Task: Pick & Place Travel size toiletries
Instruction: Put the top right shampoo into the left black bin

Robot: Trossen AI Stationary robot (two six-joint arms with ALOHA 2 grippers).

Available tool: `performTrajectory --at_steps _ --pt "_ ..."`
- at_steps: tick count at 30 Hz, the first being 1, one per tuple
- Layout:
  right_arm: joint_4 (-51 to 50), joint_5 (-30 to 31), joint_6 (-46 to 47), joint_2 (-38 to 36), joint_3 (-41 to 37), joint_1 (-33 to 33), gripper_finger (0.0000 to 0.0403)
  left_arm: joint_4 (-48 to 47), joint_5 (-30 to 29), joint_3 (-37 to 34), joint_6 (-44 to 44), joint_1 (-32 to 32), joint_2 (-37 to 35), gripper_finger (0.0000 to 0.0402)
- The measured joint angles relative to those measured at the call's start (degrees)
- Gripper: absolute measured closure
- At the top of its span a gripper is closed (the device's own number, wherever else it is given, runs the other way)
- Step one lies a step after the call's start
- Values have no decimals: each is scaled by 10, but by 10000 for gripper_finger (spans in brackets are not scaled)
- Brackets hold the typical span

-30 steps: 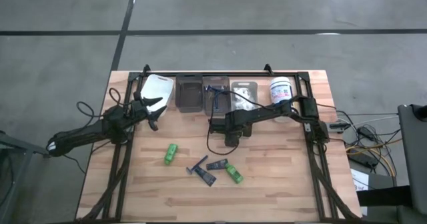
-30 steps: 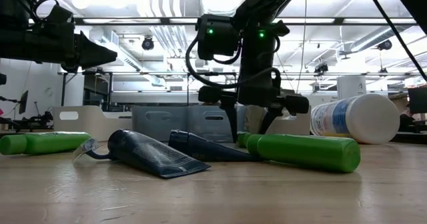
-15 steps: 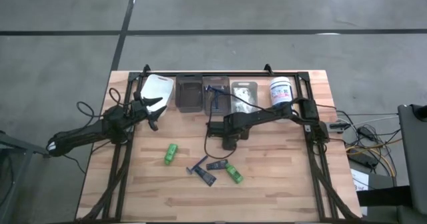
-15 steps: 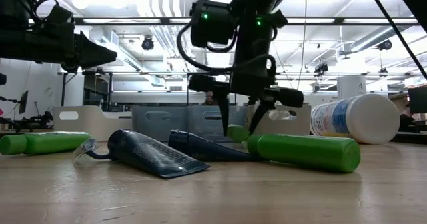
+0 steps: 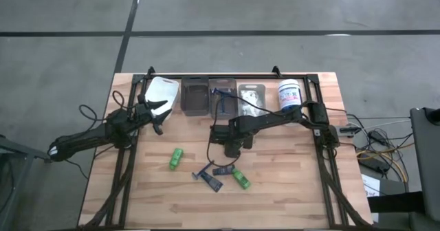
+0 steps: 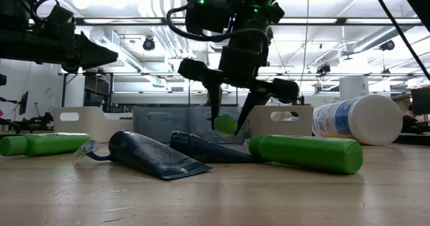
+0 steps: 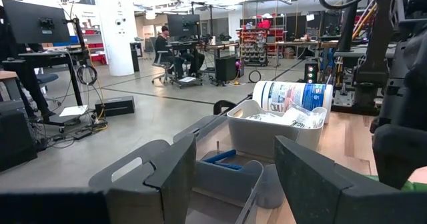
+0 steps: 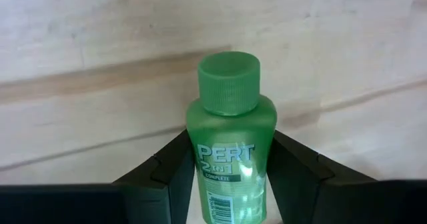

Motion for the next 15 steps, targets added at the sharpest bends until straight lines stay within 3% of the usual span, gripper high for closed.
performTrajectory --at_steps 11,15 --pt "10 -10 18 -1 39 4 225 0 0 0 0 0 0 195" --pt "8 -81 34 -1 70 4 231 0 0 0 0 0 0 195"
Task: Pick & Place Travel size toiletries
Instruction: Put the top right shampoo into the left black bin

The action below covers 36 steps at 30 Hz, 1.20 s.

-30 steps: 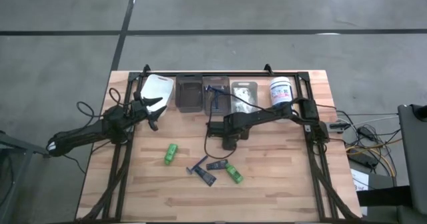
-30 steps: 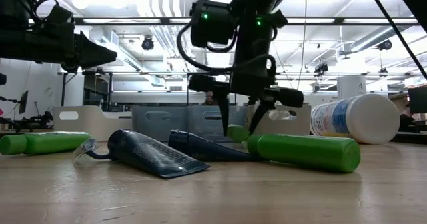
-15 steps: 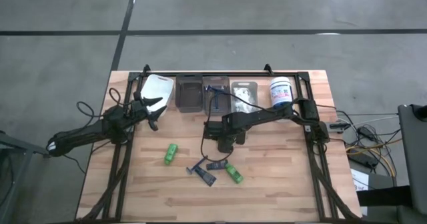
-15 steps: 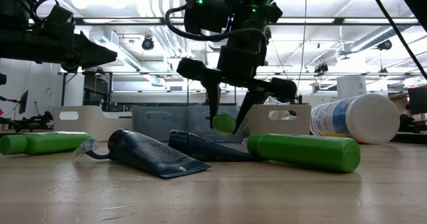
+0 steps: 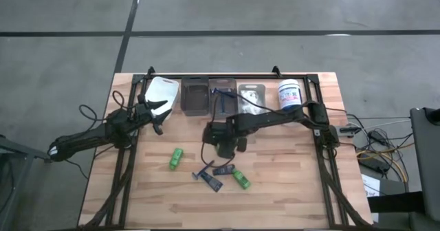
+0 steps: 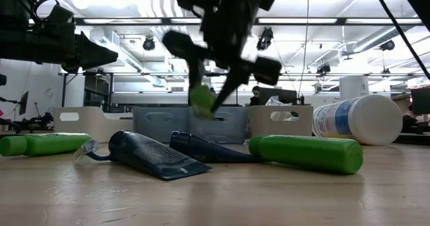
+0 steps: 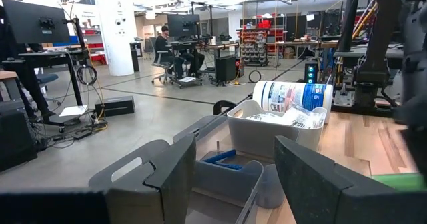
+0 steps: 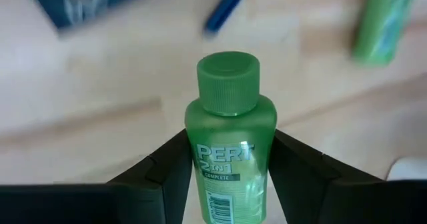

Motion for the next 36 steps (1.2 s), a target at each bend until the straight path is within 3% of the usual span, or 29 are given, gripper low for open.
performTrajectory --at_steps 4,7,20,27,36 --pt "9 -110 19 0 22 -11 240 0 0 0 0 0 0 195" --pt "39 -152 56 0 22 -21 244 0 0 0 0 0 0 195" --pt "212 -138 237 0 -9 -21 221 0 0 0 0 0 0 195" --pt "297 -137 420 0 -9 -22 255 0 0 0 0 0 0 195" --pt "316 -137 462 0 -9 -22 231 0 0 0 0 0 0 195"
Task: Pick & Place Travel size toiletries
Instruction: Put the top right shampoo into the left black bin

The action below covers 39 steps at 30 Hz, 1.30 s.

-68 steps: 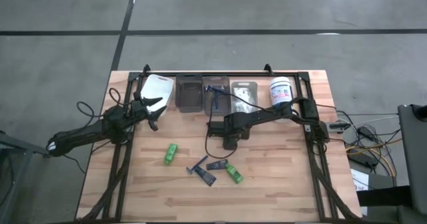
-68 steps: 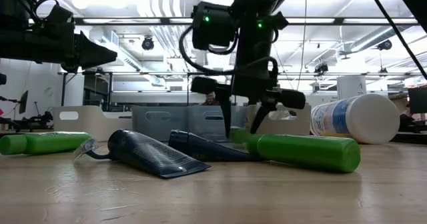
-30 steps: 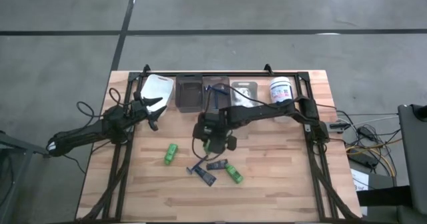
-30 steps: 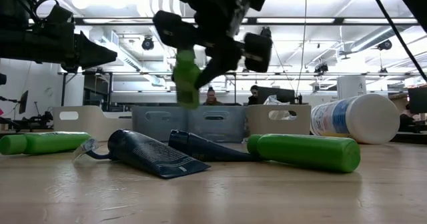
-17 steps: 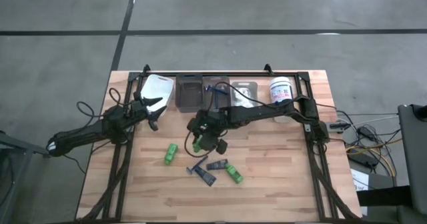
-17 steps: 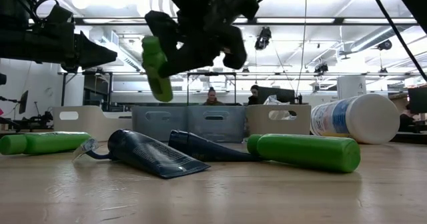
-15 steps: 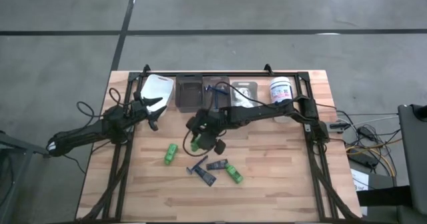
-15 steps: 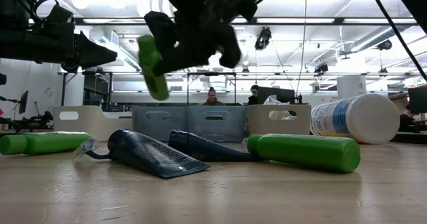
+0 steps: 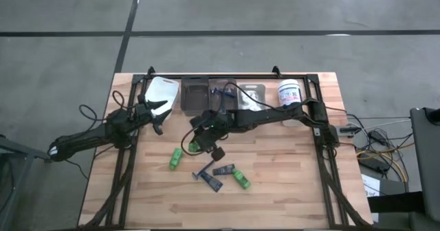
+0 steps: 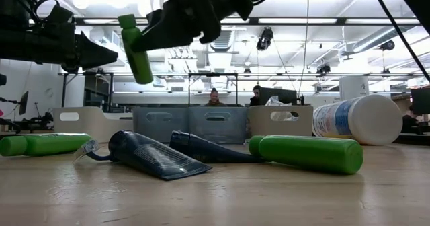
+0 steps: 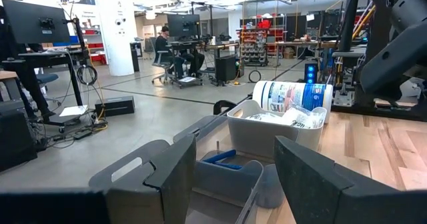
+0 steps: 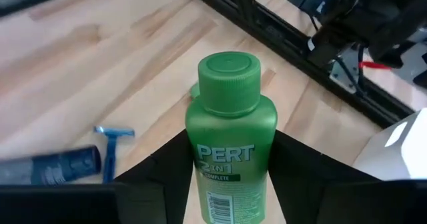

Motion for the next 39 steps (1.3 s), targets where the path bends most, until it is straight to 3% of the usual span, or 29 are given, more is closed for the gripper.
performTrajectory --at_steps 6,14,23,29,39 --pt "8 9 104 0 0 -1 229 0 0 0 0 0 0 195" --pt "13 48 134 0 0 -3 249 0 0 0 0 0 0 195" --pt "-10 49 141 0 -4 -25 223 0 0 0 0 0 0 195" --pt "-13 56 162 0 -5 -40 229 0 0 0 0 0 0 195" --pt "-14 211 199 0 -3 -42 231 10 5 0 -40 0 0 195"
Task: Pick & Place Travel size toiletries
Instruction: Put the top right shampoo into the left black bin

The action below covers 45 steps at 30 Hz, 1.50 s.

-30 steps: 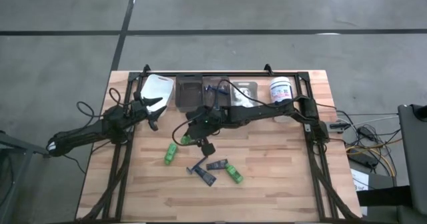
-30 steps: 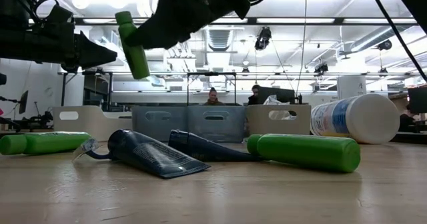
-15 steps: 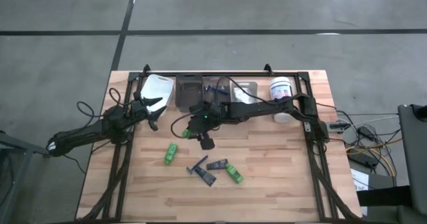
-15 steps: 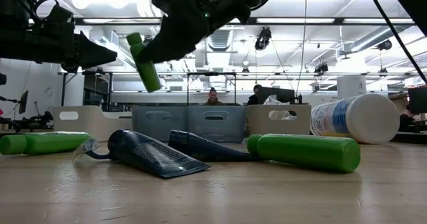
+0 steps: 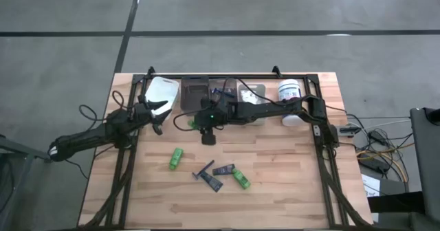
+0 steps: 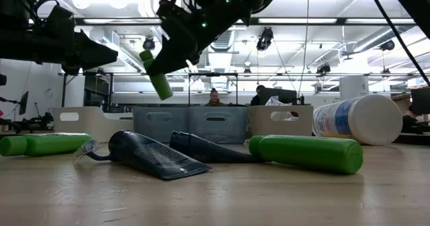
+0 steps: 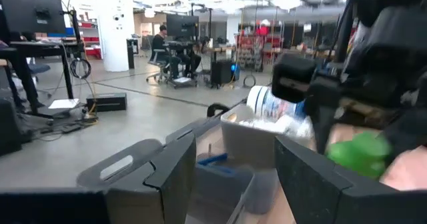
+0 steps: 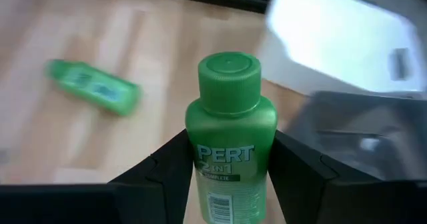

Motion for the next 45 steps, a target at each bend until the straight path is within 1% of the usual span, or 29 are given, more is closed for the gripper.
performTrajectory --at_steps 3,5,8,12,15,19,22,25,28,31,37,40,45 --pt "0 59 -9 0 0 0 220 24 0 0 -10 0 0 195" --pt "-1 86 -12 0 1 -2 217 29 5 0 -19 0 0 195" --pt "-2 90 -31 0 1 -7 215 42 30 0 -53 0 0 195" --pt "-2 91 -39 0 1 -18 225 45 40 0 -70 0 0 195" --pt "-2 90 -41 0 1 -27 233 40 41 0 -101 0 1 195" --pt "-2 78 -36 0 1 -35 241 37 69 4 -109 0 22 195" --pt "-2 45 -36 0 1 -35 240 39 80 28 -108 0 67 197" --pt "-1 25 -36 0 1 -34 232 40 87 66 -87 0 138 199" --pt "0 23 -35 0 1 -34 229 33 110 111 -46 0 220 199" --pt "0 24 -34 0 1 -35 234 10 136 153 -3 -1 296 199" --pt "0 15 -34 0 1 -34 245 1 139 212 53 -1 420 199" --pt "0 -5 -34 0 1 -35 239 8 139 234 67 -1 460 199" --pt "-6 -5 -35 0 1 -35 232 27 152 246 77 -1 500 199"
